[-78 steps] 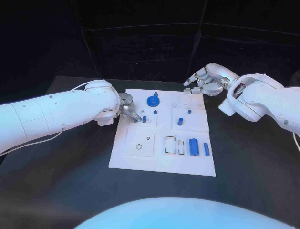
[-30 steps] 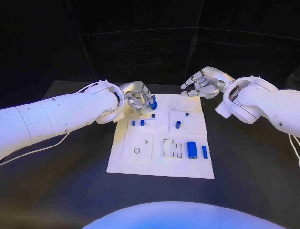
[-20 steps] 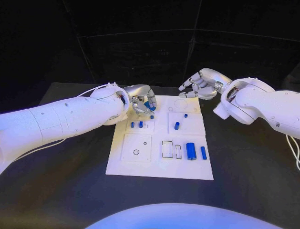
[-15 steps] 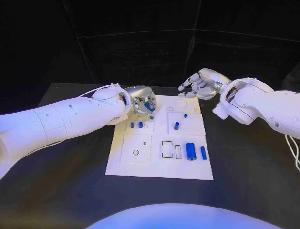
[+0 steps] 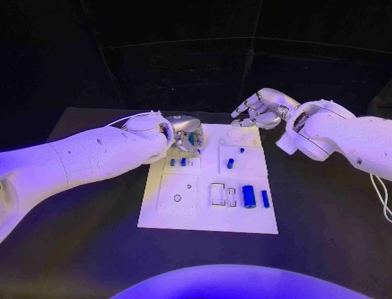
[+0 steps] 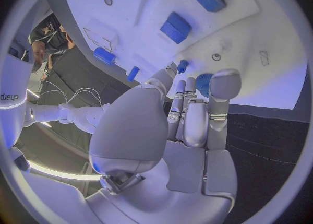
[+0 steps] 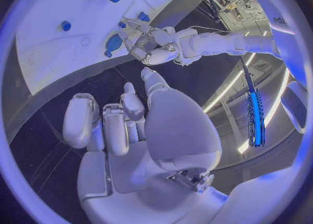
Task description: Assemble the parts on the task board
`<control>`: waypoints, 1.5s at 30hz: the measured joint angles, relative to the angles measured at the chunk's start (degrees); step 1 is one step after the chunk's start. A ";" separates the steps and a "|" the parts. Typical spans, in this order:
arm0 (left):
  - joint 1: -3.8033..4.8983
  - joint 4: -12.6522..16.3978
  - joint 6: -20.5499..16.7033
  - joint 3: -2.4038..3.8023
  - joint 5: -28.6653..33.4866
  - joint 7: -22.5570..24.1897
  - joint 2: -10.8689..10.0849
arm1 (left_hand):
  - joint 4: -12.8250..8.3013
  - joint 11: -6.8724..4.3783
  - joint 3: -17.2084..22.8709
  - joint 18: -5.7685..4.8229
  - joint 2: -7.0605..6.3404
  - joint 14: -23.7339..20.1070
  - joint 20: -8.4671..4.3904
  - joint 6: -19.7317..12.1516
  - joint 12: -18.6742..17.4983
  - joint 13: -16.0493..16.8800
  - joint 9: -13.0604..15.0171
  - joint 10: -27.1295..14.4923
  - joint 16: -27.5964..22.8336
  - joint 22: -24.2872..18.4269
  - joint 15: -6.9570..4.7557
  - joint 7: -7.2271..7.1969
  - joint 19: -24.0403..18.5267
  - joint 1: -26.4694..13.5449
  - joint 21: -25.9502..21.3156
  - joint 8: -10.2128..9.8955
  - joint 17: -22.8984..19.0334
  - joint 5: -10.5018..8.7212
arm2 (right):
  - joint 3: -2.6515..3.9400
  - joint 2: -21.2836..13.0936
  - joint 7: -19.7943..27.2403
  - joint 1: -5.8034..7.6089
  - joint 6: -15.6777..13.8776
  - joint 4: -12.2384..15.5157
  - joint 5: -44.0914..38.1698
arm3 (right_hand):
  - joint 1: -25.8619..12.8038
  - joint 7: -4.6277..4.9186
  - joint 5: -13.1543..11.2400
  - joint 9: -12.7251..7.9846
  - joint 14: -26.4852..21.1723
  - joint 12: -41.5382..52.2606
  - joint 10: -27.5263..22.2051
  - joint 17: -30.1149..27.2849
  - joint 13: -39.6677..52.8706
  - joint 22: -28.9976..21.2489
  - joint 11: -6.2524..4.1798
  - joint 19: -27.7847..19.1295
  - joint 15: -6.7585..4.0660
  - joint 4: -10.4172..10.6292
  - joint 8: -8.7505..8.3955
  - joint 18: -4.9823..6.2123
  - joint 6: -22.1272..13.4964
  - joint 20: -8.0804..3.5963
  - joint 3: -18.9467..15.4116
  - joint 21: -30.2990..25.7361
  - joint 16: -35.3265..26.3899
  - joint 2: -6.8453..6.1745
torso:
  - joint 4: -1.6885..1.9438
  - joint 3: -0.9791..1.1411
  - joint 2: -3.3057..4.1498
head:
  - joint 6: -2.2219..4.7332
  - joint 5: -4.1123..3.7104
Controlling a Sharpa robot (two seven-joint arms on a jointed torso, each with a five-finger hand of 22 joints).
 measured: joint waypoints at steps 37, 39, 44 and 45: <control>-0.74 -3.39 2.02 0.10 -2.07 -0.31 2.32 | -1.19 -0.24 6.12 -0.86 -0.55 -0.01 0.11 2.27 -5.05 -0.90 -0.97 4.45 0.46 6.48 -0.43 -0.07 0.19 -1.16 5.55 -3.30 -1.85 -0.49 | 0.00 0.37 0.07 0.00 0.03 -0.07 0.01 | 0.00 0.00 0.00 0.00 0.00 0.00 0.00 -0.02 0.01 0.01 0.00 0.00 0.00 0.00 0.00 0.00 0.00 0.00 0.00 0.00 0.00 0.00 | 0.08 0.02 -0.04 | -0.28 -0.34; -0.74 -3.39 2.08 0.12 -2.07 -0.31 2.32 | -1.35 -0.24 6.29 -0.86 -0.82 -0.01 0.11 1.55 -5.62 -0.89 -1.06 4.45 0.46 6.67 -0.42 0.01 0.19 -1.43 5.90 -4.03 -2.02 -0.49 | 0.00 0.37 0.07 0.00 0.04 -0.07 0.01 | 0.00 0.00 0.00 0.00 0.00 0.00 0.00 -0.03 0.01 0.01 0.00 0.00 0.00 0.00 0.00 0.00 0.00 0.00 0.00 0.00 0.00 0.00 | 0.08 0.01 -0.04 | -0.31 -0.38; -0.73 -3.31 2.23 0.16 -2.07 -0.31 2.36 | -1.61 -0.21 6.86 -0.85 -1.32 -0.01 0.11 -0.08 -7.26 -0.89 -1.09 4.41 0.46 7.04 -0.42 0.00 0.19 -1.92 5.90 -5.81 -2.49 -0.49 | 0.00 0.37 0.07 0.00 0.05 -0.07 0.02 | 0.00 0.00 0.00 0.00 0.00 0.00 0.00 -0.03 0.01 0.01 0.00 0.00 0.00 0.00 0.00 0.00 0.00 0.00 0.00 0.00 0.00 0.00 | 0.08 0.01 -0.06 | -0.32 -0.47; -0.73 -3.30 2.26 0.16 -2.07 -0.32 2.37 | -1.64 0.00 6.90 -0.86 -1.32 -0.01 0.11 -0.28 -7.45 -0.89 -1.09 4.21 0.46 7.08 -0.42 0.00 0.19 -1.92 5.90 -6.10 -2.60 -0.49 | 0.00 0.37 0.07 0.00 0.05 -0.07 0.02 | 0.00 0.00 0.00 0.00 0.00 0.00 0.00 -0.03 0.01 0.01 0.00 0.00 0.00 0.00 0.00 -0.01 0.00 0.00 0.00 0.00 0.00 0.00 | 0.08 0.01 -0.07 | -0.32 -0.47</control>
